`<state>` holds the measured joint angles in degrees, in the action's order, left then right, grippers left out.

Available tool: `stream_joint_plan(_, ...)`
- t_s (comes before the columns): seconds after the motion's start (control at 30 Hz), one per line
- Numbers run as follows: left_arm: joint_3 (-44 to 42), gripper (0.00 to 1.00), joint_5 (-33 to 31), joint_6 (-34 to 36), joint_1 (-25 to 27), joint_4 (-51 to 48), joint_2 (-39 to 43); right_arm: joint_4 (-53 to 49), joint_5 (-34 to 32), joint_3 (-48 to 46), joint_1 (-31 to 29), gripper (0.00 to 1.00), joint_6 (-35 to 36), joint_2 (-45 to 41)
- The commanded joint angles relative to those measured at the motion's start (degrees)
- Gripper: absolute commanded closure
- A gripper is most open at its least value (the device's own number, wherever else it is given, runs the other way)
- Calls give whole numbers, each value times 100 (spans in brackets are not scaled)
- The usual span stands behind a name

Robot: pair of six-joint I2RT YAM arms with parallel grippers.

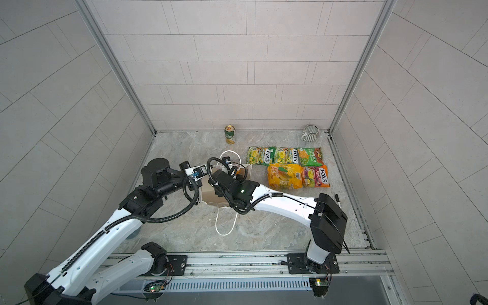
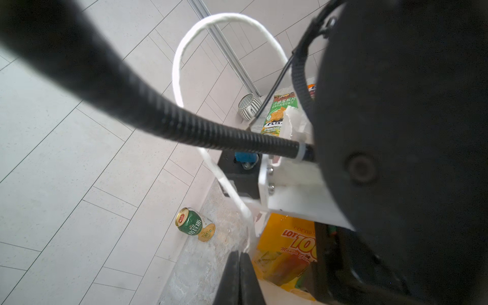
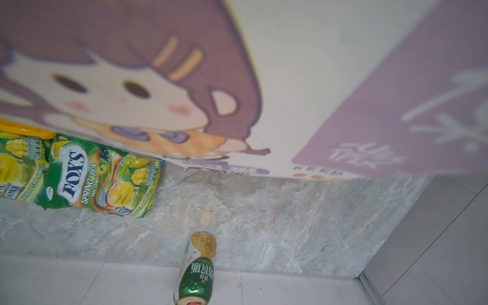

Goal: Take the snacks out of the paper bag

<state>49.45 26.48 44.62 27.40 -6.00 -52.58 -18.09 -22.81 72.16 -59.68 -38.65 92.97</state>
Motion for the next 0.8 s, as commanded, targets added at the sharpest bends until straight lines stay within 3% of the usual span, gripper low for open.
stream_joint_plan(0.0, 94, 100, 79, -54, 31, 341, 108, 533, 18, -342, -273, 25, 635, -261)
stream_joint_plan(0.33, 260, 100, -98, -172, 29, 221, -95, 2197, 38, -1474, -519, 24, 1749, -746)
stream_joint_plan(0.57, 266, 100, -141, -186, 29, 218, -118, 2331, 53, -1607, -601, 24, 2139, -757)
stream_joint_plan(0.77, 230, 100, -86, -148, 30, 225, -53, 1767, -166, -1235, -483, 29, 1780, -466)
